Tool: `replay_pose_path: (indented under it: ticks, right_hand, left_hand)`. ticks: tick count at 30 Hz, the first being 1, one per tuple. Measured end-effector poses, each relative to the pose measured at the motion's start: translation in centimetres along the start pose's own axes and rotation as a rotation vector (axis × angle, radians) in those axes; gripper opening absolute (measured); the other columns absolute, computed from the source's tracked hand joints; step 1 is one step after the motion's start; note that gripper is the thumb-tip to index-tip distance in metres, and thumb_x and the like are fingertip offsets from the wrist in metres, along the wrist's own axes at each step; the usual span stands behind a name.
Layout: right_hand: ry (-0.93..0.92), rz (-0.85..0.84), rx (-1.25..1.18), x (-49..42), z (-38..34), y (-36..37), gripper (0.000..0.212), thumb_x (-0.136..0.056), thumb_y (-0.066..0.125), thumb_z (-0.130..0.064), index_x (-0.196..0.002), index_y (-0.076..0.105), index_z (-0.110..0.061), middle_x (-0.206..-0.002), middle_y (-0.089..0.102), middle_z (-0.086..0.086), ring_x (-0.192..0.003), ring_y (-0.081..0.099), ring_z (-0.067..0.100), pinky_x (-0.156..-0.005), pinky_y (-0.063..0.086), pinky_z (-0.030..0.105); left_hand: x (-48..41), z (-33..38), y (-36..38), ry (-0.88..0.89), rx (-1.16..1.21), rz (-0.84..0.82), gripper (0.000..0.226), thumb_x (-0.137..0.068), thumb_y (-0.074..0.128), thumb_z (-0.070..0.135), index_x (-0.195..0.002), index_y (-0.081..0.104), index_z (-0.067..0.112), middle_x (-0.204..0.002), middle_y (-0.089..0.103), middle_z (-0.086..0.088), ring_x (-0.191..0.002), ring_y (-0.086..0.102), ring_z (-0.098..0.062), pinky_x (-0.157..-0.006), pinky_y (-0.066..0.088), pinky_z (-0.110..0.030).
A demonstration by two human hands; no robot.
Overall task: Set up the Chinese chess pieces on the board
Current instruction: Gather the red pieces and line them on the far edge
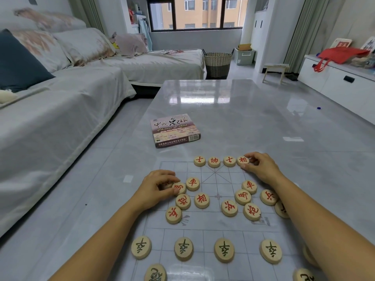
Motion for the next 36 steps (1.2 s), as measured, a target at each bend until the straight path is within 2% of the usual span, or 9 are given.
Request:
replay_pose_path:
  ticks: [4,9,13,16,21,25,29,32,36]
  right_hand:
    - [-0.01,-0.008,-0.012,0.0,0.0,-0.1,0.038,-0.082,0.066,-0.037,-0.116,0.058,-0.022,-0.116,0.054,0.008,-0.106,0.052,0.024,-0.097,0.043,0.048]
    - [-0.008,-0.006,-0.01,0.1,-0.1,-0.1,0.039,-0.082,0.066,-0.038,-0.116,0.058,-0.021,-0.115,0.054,0.007,-0.105,0.052,0.024,-0.097,0.043,0.047]
    - [-0.004,-0.004,-0.002,0.2,-0.2,-0.2,0.04,-0.082,0.066,-0.038,-0.117,0.058,-0.021,-0.115,0.054,0.007,-0.105,0.053,0.024,-0.097,0.043,0.048]
    - [-0.004,-0.005,0.003,0.4,-0.3,-0.2,0.04,-0.082,0.067,-0.038,-0.117,0.058,-0.02,-0.116,0.054,0.008,-0.105,0.053,0.025,-0.097,0.043,0.048]
    - [-0.002,0.0,0.002,0.5,-0.4,-0.3,0.04,-0.082,0.066,-0.038,-0.117,0.058,-0.021,-0.116,0.053,0.008,-0.105,0.053,0.024,-0.098,0.042,0.047]
    - [-0.004,-0.002,0.012,0.5,-0.3,-0.3,0.04,-0.082,0.065,-0.039,-0.117,0.058,-0.022,-0.116,0.053,0.007,-0.105,0.053,0.024,-0.097,0.043,0.047]
    - [-0.01,-0.002,0.026,0.4,-0.3,-0.2,0.04,-0.083,0.065,-0.039,-0.118,0.057,-0.022,-0.116,0.053,0.008,-0.106,0.052,0.024,-0.097,0.043,0.046]
    - [-0.021,-0.001,0.037,0.3,-0.1,-0.2,0.041,-0.083,0.064,-0.038,-0.12,0.056,-0.022,-0.118,0.052,0.009,-0.107,0.051,0.025,-0.097,0.043,0.046]
    - [-0.033,0.004,0.05,0.3,-0.1,-0.1,0.039,-0.084,0.063,-0.037,-0.12,0.056,-0.022,-0.12,0.052,0.009,-0.108,0.051,0.025,-0.097,0.043,0.046]
  left_hand:
    - [-0.1,0.3,0.0,0.005,-0.044,-0.033,0.027,-0.086,0.061,0.031,-0.113,0.063,0.027,-0.13,0.051,0.007,-0.121,0.04,-0.012,-0.107,0.032,-0.037]
    - [0.3,2.2,0.5,0.012,0.001,0.135,0.022,-0.082,0.064,0.032,-0.103,0.058,0.033,-0.118,0.051,0.01,-0.118,0.04,-0.012,-0.101,0.033,-0.029]
    - [0.2,5.3,3.0,0.134,-0.386,0.01,0.045,-0.076,0.062,0.054,-0.112,0.06,0.027,-0.119,0.049,0.006,-0.118,0.034,-0.014,-0.099,0.025,-0.029]
    - [0.1,6.6,4.4,0.136,-0.547,-0.026,0.047,-0.079,0.059,0.051,-0.118,0.057,0.024,-0.122,0.047,0.004,-0.117,0.033,-0.017,-0.098,0.024,-0.03]
    - [-0.6,6.9,2.9,0.071,-0.314,0.014,0.037,-0.082,0.06,0.04,-0.116,0.057,0.028,-0.119,0.054,0.004,-0.113,0.041,-0.017,-0.095,0.03,-0.033]
    - [-4.0,4.5,-0.7,-0.168,-0.164,0.18,0.035,-0.085,0.061,0.03,-0.118,0.058,0.021,-0.115,0.06,-0.004,-0.104,0.054,-0.021,-0.095,0.043,-0.043]
    - [-6.5,2.5,-0.7,-0.36,-0.15,0.17,0.046,-0.083,0.065,0.031,-0.123,0.052,0.014,-0.12,0.059,-0.007,-0.108,0.055,-0.025,-0.098,0.044,-0.045]
    - [-7.3,2.6,0.8,-0.327,-0.104,0.127,0.041,-0.081,0.067,0.035,-0.115,0.057,0.015,-0.115,0.061,-0.006,-0.104,0.056,-0.024,-0.097,0.044,-0.045]
    - [-7.9,3.1,1.6,-0.295,-0.104,0.133,0.038,-0.082,0.067,0.03,-0.116,0.059,0.015,-0.116,0.061,-0.007,-0.103,0.056,-0.023,-0.095,0.046,-0.044]
Point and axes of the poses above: each hand's wrist, its own x-axis away from the middle knuckle, its own y-axis out of the palm, z = x × y, the point moved 1 cm from there along -x, towards the middle knuckle
